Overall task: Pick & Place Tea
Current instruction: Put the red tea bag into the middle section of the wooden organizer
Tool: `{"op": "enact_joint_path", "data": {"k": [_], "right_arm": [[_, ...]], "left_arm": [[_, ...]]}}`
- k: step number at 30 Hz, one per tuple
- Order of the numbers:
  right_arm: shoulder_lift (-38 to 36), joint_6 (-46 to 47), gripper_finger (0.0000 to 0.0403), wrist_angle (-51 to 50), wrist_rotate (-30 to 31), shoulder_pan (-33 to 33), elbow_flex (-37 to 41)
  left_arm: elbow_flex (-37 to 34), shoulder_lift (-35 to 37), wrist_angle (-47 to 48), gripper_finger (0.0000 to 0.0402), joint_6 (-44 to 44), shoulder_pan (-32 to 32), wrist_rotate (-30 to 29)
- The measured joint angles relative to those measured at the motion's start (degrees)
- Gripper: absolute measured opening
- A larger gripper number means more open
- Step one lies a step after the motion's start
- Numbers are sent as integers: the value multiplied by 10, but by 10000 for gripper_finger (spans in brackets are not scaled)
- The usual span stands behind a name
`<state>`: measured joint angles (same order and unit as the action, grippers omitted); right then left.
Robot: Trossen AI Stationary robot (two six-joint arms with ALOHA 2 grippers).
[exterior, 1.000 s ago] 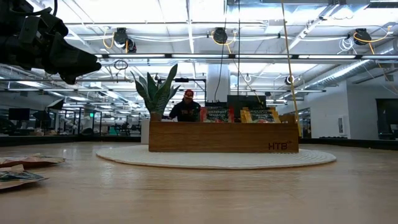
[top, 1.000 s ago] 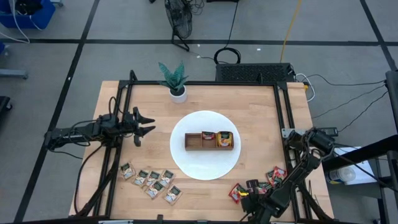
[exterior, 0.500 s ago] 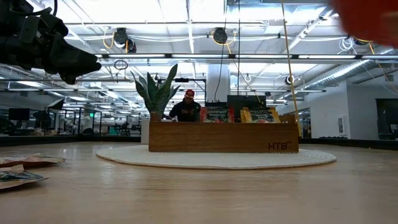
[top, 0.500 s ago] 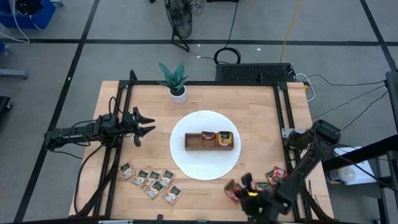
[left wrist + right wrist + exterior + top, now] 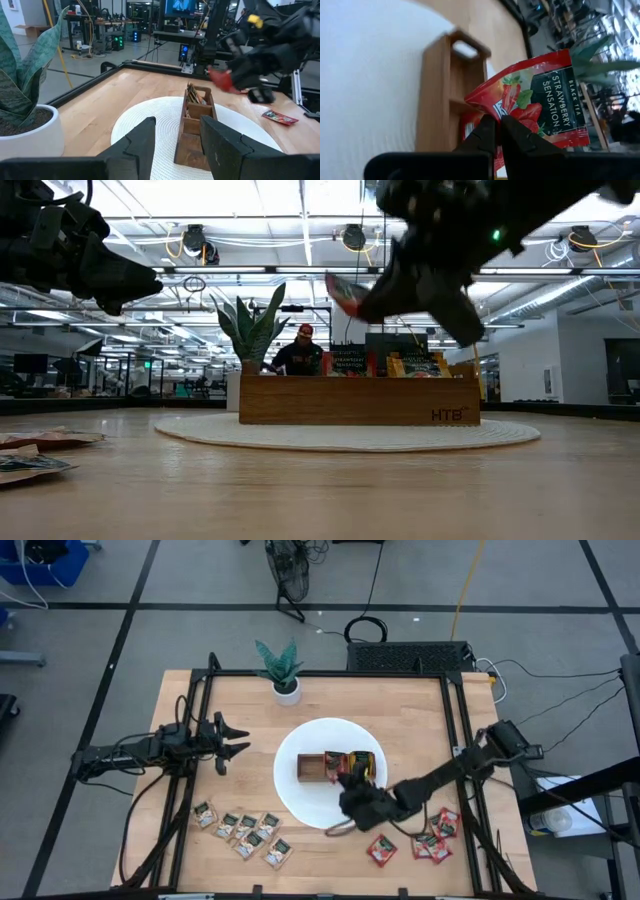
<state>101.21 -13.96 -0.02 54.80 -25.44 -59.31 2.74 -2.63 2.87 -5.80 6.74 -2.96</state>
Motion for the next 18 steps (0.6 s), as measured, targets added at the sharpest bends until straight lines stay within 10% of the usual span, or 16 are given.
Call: {"op": "enact_joint_path", "data": {"k": [18], "right_arm": [[0,-65,20,196,-108,72,96]], "left_arm": [[0,0,0,157,0,0,0]]}}
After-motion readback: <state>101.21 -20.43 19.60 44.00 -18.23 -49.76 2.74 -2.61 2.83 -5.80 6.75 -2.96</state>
